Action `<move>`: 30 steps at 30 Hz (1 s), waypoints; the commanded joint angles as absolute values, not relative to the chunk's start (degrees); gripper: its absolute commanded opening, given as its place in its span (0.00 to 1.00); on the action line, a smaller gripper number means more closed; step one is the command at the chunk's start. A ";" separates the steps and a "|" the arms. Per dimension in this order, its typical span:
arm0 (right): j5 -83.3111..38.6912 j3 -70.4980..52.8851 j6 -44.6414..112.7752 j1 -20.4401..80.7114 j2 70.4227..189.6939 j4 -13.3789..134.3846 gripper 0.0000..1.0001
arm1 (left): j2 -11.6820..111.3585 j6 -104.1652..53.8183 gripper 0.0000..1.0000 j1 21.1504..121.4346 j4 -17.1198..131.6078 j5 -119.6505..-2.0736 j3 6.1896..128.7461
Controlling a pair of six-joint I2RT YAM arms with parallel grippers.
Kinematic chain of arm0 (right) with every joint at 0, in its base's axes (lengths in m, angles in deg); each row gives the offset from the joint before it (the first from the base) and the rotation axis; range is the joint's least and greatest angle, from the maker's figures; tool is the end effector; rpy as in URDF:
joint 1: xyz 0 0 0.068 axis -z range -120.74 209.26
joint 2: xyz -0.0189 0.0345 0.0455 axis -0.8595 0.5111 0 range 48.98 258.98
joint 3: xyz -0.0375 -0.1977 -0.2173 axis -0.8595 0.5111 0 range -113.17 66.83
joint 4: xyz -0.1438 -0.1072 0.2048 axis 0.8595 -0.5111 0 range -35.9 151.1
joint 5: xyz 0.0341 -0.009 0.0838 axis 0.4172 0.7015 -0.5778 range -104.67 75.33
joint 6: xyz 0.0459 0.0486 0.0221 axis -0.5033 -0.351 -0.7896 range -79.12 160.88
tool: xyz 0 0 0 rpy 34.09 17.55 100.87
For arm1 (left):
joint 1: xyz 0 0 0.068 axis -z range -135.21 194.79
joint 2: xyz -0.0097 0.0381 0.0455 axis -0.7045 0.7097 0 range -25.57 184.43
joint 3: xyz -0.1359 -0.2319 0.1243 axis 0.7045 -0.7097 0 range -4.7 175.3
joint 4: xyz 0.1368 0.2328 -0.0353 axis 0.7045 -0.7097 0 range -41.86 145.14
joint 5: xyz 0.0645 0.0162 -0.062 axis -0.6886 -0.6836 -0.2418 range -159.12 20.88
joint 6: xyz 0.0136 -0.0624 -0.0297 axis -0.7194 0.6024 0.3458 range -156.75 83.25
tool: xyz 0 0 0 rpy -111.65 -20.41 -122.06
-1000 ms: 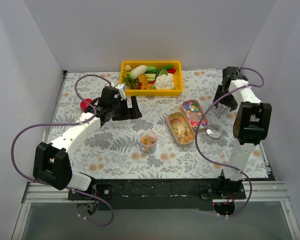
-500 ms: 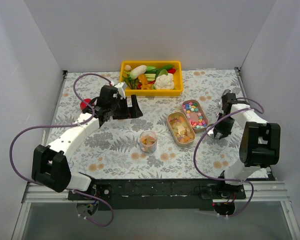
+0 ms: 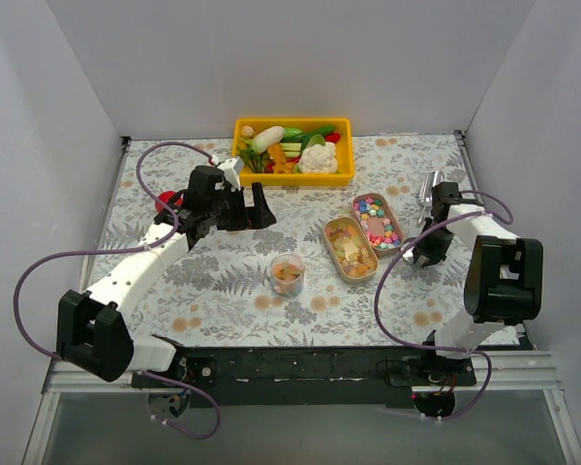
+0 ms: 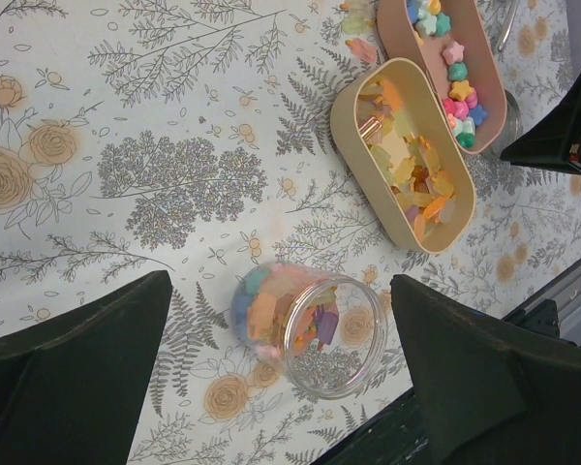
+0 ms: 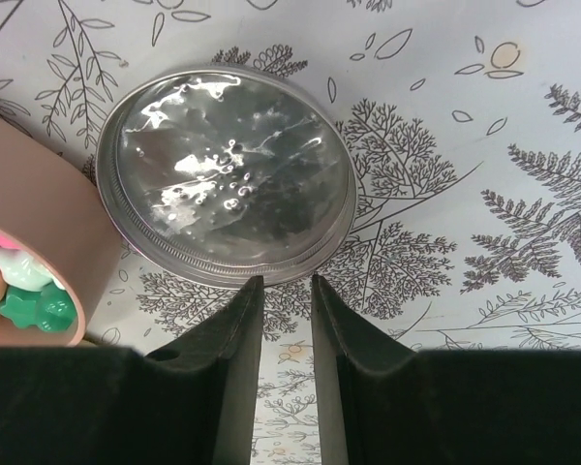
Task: Pack the candies
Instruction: Pick up the bottle lid at the center of the board.
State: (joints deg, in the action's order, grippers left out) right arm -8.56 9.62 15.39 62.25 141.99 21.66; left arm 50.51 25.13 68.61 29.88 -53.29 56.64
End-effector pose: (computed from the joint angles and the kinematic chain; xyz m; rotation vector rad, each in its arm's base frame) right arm 0.3110 -0.0224 0.1728 0.7245 2.7745 -0.0776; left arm 0.2801 -0.1410 0.3027 -0.6567 2.3969 -1.0394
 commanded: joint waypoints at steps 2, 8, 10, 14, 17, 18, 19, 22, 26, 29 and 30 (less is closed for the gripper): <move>-6.85 10.58 13.55 63.74 141.70 23.22 0.34 | 48.61 24.33 0.98 68.79 30.27 -52.69 57.17; -7.55 12.25 12.76 64.53 139.86 24.71 0.48 | 48.26 24.33 0.98 68.79 30.18 -52.60 56.74; -8.16 12.33 12.23 65.06 139.94 24.97 0.54 | 48.26 24.42 0.98 68.79 30.27 -52.43 56.73; -9.31 12.16 11.53 65.85 140.65 25.85 0.54 | 48.61 24.33 0.98 68.79 30.18 -52.34 56.91; -8.61 11.72 11.00 66.03 140.74 26.12 0.52 | 48.61 24.33 0.98 68.79 30.18 -52.42 57.00; -8.43 11.72 10.74 66.12 140.74 26.20 0.51 | 48.70 24.33 0.98 68.79 30.18 -52.42 57.00; -8.34 11.63 10.47 66.29 140.65 26.29 0.50 | 48.79 24.33 0.98 68.79 30.18 -52.42 57.00; -8.78 11.55 10.30 66.56 138.89 27.78 0.47 | 48.87 24.33 0.98 68.79 30.09 -52.42 56.91; -8.17 10.76 10.30 66.56 136.78 28.40 0.47 | 48.88 24.42 0.98 68.79 30.18 -52.34 56.56; -7.29 9.96 10.38 66.64 136.60 28.14 0.47 | 48.88 24.59 0.98 68.79 30.18 -52.34 56.38; -6.94 9.88 10.38 66.65 136.60 28.14 0.47 | 48.88 24.59 0.98 68.79 30.18 -52.34 56.30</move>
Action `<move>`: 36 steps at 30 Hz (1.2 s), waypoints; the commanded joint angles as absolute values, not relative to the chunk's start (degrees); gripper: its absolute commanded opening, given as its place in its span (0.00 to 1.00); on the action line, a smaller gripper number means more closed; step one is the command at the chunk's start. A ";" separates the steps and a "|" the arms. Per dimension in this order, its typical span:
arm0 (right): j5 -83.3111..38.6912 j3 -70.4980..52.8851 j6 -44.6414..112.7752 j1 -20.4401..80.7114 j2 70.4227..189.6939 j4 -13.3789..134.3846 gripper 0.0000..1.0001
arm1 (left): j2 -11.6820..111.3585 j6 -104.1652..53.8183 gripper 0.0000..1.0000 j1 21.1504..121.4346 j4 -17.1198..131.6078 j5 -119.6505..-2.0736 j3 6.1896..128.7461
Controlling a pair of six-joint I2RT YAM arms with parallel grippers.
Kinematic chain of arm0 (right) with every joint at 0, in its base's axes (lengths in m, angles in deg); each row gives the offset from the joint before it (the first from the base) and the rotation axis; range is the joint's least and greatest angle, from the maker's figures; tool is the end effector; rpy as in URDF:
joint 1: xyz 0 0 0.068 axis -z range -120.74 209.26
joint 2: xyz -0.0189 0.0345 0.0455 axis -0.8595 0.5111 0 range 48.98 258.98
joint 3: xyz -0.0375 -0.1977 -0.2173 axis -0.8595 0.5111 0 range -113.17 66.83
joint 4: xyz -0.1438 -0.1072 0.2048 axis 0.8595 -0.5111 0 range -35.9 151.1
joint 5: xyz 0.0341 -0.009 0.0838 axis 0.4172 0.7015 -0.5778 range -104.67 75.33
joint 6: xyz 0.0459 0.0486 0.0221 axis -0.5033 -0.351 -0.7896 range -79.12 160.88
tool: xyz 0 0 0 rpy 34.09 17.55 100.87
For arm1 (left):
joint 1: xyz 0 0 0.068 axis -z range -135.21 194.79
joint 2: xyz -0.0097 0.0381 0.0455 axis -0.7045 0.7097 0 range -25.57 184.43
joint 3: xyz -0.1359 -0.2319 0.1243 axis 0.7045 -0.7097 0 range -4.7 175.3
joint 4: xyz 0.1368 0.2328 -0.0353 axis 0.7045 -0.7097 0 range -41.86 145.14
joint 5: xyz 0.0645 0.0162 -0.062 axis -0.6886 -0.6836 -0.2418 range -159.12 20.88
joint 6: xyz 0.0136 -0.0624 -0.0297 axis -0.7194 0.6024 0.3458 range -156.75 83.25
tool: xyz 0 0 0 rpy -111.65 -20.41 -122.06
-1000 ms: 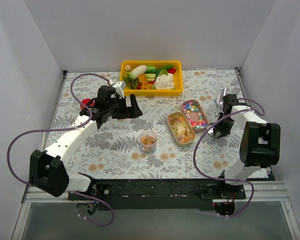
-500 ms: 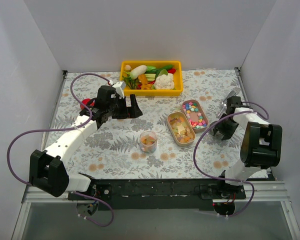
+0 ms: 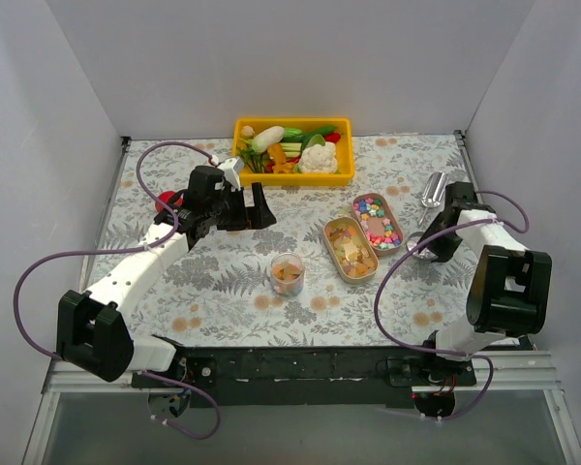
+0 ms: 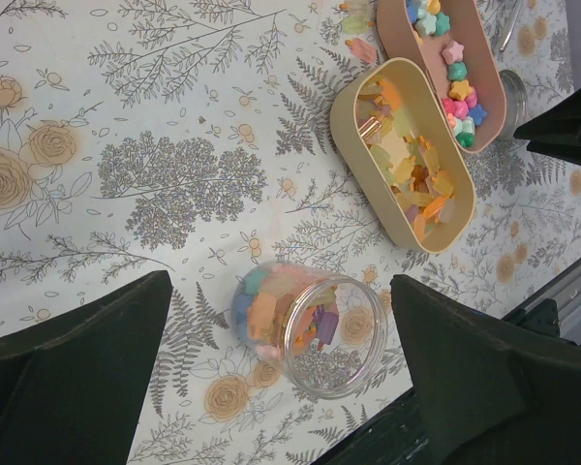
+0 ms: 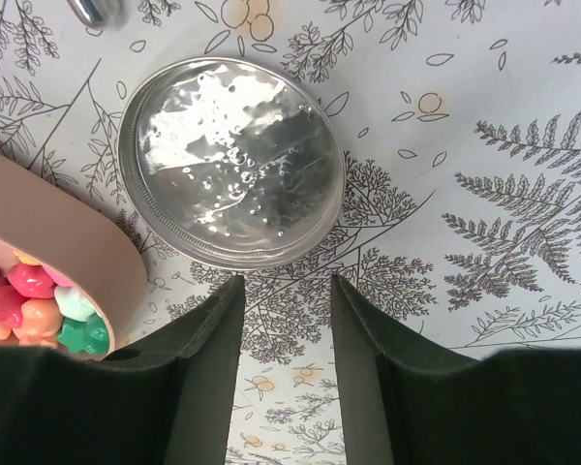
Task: Pack the candies
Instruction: Pick up the bottle lid at the center of the board.
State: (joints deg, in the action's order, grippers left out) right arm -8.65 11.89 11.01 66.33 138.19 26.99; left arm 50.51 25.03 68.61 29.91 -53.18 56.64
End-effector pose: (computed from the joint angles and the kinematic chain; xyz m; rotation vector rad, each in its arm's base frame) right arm 0.3071 -0.0442 0.1846 0.8977 2.6007 -0.0380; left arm 0.2801 -0.1411 0.3027 -0.6533 2.3975 -1.0410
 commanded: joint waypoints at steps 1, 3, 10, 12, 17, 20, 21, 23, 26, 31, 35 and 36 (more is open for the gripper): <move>-6.67 9.70 10.38 66.73 136.78 28.23 0.47 | 48.88 24.59 0.98 68.79 30.18 -52.34 56.29; -6.41 9.61 10.12 67.08 137.31 28.31 0.47 | 48.88 24.59 0.98 68.87 30.27 -52.34 56.29; -6.14 8.64 9.50 68.23 141.26 28.66 0.40 | 49.31 25.03 0.98 68.79 30.18 -52.51 56.82; -6.32 8.64 9.59 68.40 142.58 28.84 0.38 | 49.40 25.38 0.98 68.79 30.09 -52.69 57.00; -6.76 8.82 9.86 68.49 144.42 28.75 0.31 | 49.58 25.74 0.98 68.79 29.74 -52.77 57.70; -6.67 9.78 10.03 68.40 144.69 29.19 0.22 | 49.49 25.74 0.98 68.79 29.56 -52.69 58.14; -6.76 9.96 10.12 68.40 144.78 29.19 0.20 | 49.58 25.74 0.98 68.79 29.48 -52.60 58.31; -7.89 9.88 10.56 68.49 144.87 29.11 0.01 | 49.58 25.82 0.98 68.79 29.39 -52.08 58.67; -13.50 8.82 12.83 68.58 142.33 28.23 0.01 | 49.40 25.65 0.98 68.79 29.21 -51.98 59.54; -21.34 5.93 16.01 68.58 131.80 22.79 0.01 | 49.31 25.56 0.98 68.79 28.86 -50.67 62.26; -26.25 5.74 17.06 68.49 123.17 24.44 0.01 | 50.72 26.44 0.98 68.79 29.47 -46.63 64.90; -27.75 5.83 17.24 68.49 121.77 25.58 0.01 | 51.33 26.96 0.98 68.79 29.74 -44.36 65.26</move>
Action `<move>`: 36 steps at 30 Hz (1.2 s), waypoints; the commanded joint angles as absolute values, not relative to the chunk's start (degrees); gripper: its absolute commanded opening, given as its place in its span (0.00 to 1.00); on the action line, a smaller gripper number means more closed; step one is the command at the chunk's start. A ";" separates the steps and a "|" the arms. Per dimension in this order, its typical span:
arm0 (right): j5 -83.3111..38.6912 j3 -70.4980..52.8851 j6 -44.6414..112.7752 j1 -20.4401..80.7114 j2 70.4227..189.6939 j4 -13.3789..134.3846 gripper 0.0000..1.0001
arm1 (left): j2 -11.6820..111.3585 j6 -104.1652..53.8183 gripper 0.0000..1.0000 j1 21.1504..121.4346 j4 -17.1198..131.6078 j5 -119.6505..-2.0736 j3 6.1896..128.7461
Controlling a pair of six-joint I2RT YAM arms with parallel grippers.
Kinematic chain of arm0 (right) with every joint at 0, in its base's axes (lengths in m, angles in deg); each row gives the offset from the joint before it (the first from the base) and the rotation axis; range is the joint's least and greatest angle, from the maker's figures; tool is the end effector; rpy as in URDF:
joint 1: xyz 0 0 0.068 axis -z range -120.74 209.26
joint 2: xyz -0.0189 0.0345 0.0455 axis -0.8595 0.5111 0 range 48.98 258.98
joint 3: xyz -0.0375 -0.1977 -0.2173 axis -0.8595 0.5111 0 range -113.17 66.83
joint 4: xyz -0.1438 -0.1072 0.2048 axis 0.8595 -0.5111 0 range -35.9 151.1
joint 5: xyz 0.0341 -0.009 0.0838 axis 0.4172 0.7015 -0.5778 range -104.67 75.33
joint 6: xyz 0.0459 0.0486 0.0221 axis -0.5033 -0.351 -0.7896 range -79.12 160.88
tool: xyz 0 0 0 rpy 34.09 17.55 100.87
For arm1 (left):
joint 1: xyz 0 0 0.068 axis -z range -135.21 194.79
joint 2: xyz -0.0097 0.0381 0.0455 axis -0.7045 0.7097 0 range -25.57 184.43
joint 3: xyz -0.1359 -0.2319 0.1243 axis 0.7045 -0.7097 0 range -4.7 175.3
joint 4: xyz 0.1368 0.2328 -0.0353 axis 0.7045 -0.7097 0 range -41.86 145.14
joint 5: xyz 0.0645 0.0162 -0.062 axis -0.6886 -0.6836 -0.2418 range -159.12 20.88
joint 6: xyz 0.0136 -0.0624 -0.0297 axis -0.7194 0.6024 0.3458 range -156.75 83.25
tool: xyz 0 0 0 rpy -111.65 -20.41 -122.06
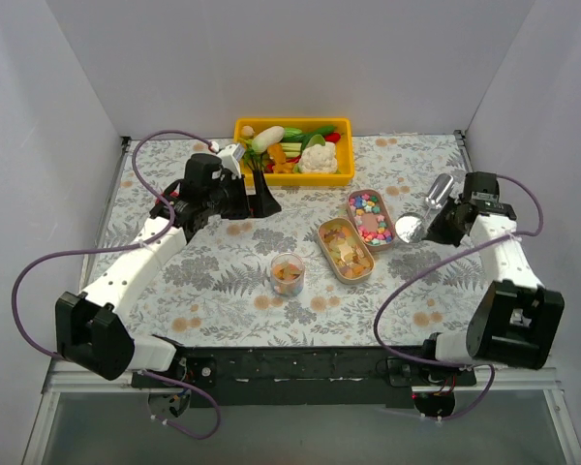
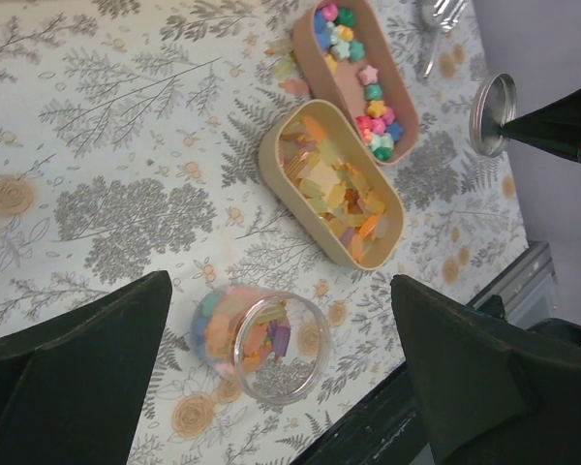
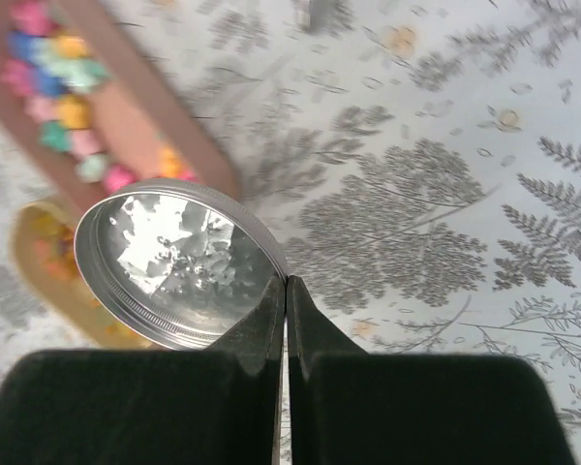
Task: Pack the candies
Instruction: Pick up the bottle lid at the center of the board.
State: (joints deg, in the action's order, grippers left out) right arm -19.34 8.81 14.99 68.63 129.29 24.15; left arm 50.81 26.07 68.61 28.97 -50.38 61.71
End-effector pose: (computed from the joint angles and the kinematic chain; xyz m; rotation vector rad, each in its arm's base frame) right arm 0.2956 -0.0441 0.2427 0.7637 2.5002 0.2088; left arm 0.2843 -0.1459 0.3323 -0.6181 2.3545 -1.1368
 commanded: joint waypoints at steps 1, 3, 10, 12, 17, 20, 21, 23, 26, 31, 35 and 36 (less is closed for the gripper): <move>-28.81 5.83 17.33 68.49 119.49 26.20 0.01 | 51.68 27.32 0.98 68.79 30.17 -43.56 65.96; -31.80 5.39 17.41 68.40 117.80 27.96 0.01 | 52.21 27.84 0.98 68.79 31.40 -40.58 66.58; -41.04 0.30 19.17 56.24 116.30 29.37 0.01 | 53.97 34.24 0.98 68.96 45.27 -25.82 67.02; -37.97 -0.14 18.73 51.03 115.95 32.07 0.01 | 55.46 36.89 0.98 69.31 50.82 -23.78 67.10; -34.71 1.61 14.96 41.34 115.25 40.08 0.01 | 57.84 42.43 0.98 70.54 53.47 -25.33 67.02; -35.50 -0.05 13.99 39.23 116.47 42.11 0.01 | 57.49 42.44 0.97 71.42 53.47 -27.72 65.88; -35.59 -0.93 14.16 38.79 117.09 41.68 0.01 | 57.49 41.91 0.97 71.86 53.47 -28.94 65.70; -35.59 -2.86 14.86 37.47 118.41 40.63 0.01 | 57.66 41.21 0.97 72.30 53.56 -28.52 66.14; -35.68 -3.83 15.22 36.06 119.55 40.71 0.01 | 57.67 40.07 0.94 73.53 53.73 -27.81 66.58; -35.59 -4.89 14.87 33.87 121.22 41.23 0.01 | 57.31 38.75 0.82 74.68 53.73 -27.91 65.70; -34.71 -6.30 15.39 32.19 122.98 40.53 0.01 | 57.58 38.31 0.56 75.12 53.56 -27.99 65.78; -34.36 -6.56 15.39 31.93 123.33 40.27 0.01 | 57.66 38.13 0.50 75.12 53.30 -27.99 66.05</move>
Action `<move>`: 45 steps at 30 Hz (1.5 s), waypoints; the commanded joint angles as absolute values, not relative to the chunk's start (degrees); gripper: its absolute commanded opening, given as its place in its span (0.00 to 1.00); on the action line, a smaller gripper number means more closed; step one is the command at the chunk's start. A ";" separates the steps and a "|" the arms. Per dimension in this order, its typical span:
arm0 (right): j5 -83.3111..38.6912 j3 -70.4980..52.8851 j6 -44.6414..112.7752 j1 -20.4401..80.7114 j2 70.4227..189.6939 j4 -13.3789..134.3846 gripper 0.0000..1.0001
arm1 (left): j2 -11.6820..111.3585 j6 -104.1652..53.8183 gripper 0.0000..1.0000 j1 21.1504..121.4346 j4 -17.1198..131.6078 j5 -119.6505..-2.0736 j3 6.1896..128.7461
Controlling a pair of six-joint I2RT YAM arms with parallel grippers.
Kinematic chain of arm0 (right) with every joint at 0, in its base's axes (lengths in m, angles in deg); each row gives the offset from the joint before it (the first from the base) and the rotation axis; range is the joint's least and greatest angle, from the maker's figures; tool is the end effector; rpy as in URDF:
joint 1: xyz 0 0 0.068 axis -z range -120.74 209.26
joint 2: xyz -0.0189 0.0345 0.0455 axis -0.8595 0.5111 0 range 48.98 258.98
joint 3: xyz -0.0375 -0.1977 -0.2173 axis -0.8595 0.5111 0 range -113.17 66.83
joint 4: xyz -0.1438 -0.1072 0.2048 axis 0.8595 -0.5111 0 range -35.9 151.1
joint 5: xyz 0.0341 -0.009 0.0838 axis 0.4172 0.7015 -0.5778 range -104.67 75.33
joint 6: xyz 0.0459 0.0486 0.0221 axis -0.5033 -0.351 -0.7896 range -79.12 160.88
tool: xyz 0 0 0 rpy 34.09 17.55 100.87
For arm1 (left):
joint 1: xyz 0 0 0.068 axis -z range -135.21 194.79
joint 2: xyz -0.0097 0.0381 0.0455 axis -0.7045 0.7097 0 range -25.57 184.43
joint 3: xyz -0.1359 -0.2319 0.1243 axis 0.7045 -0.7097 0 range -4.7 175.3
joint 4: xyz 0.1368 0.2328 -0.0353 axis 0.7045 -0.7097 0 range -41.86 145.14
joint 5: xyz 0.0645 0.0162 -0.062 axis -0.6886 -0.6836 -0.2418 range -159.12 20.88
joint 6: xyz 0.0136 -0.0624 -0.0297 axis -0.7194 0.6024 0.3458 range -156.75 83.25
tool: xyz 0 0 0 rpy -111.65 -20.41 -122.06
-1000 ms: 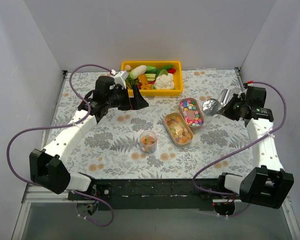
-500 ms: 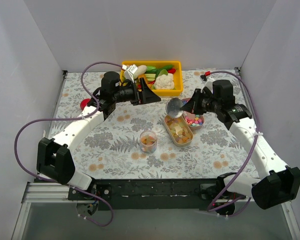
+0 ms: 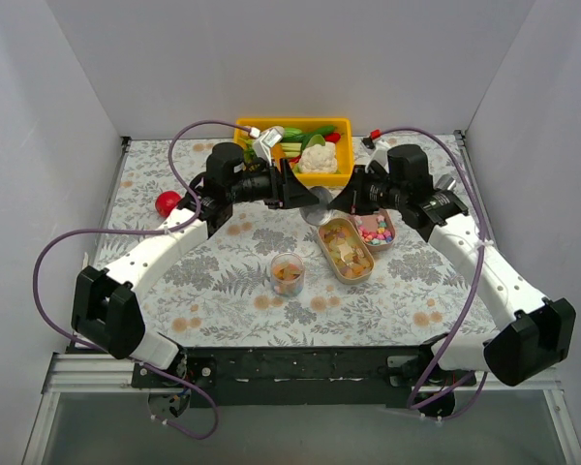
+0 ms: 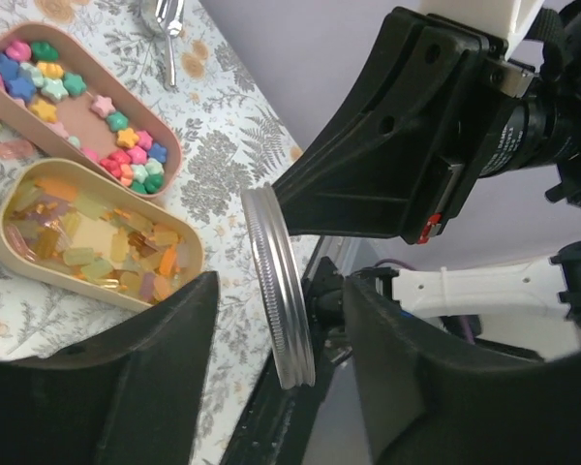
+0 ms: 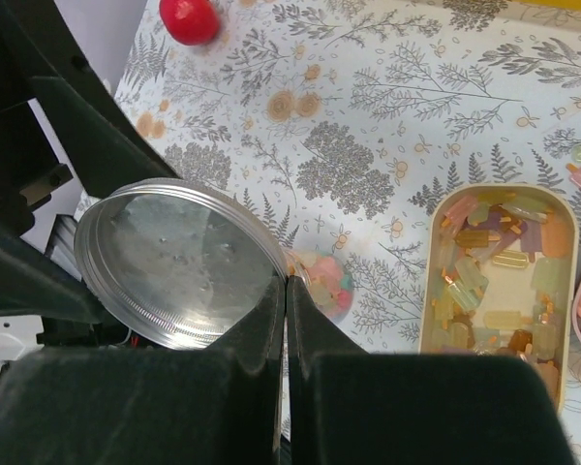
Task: Pack the candies
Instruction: Pick up the bottle lid at the center of the board.
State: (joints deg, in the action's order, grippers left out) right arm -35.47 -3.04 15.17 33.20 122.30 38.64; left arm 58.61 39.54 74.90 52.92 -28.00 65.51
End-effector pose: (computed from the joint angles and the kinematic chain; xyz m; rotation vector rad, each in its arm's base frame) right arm 0.2713 0.1554 0.3780 -0.2484 2.1057 0.9235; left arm 0.2984 -0.2169 0.3637 -0.2924 2.2646 -1.8156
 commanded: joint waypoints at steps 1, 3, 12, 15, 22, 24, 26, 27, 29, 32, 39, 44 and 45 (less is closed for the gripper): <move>-34.18 -6.56 15.39 31.75 123.33 40.27 0.01 | 57.66 37.61 0.44 75.12 52.51 -28.60 66.14; -33.92 -6.74 15.22 31.67 123.51 40.53 0.01 | 57.49 36.90 0.27 75.20 51.80 -28.95 66.49; -36.55 -16.74 13.64 31.58 127.54 33.60 0.22 | 54.68 23.93 0.00 75.99 46.00 -32.73 68.77; -37.69 -23.07 13.54 31.84 128.51 26.40 0.65 | 52.57 17.07 0.00 76.52 44.95 -37.80 69.04; -48.65 -29.33 6.54 36.85 132.30 12.67 0.85 | 45.55 0.03 0.00 78.63 45.73 -47.74 67.37; -52.09 -25.14 0.74 36.94 131.86 15.03 0.83 | 44.22 -5.53 0.00 81.26 45.82 -51.26 65.70; -57.80 -22.31 -4.53 36.94 132.12 16.44 0.76 | 41.77 -13.87 0.00 85.02 46.09 -57.67 63.17; -60.96 -21.42 -5.69 36.94 132.38 16.62 0.75 | 40.97 -16.51 0.00 86.87 46.35 -61.00 62.02; -62.83 -21.68 -8.40 36.94 132.65 16.54 0.73 | 39.22 -24.86 0.00 92.66 47.75 -72.16 59.65; -64.14 -21.24 -13.85 37.37 130.99 20.65 0.71 | 38.51 -31.80 0.00 98.47 50.56 -82.26 54.55; -65.56 -12.54 -26.09 39.14 126.50 28.15 0.70 | 35.87 -38.32 0.00 102.18 60.59 -91.88 46.89; -63.54 -16.22 -18.73 39.13 130.96 18.69 0.68 | 35.52 -40.18 0.00 104.11 63.31 -92.50 45.57; -62.93 -18.93 -17.06 39.05 131.94 17.17 0.68 | 35.52 -40.27 0.00 104.21 63.66 -92.50 45.40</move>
State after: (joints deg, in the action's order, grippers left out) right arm -62.83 -13.22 -21.44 39.03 128.48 23.23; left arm 38.24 -36.61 103.03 58.12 -89.11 46.26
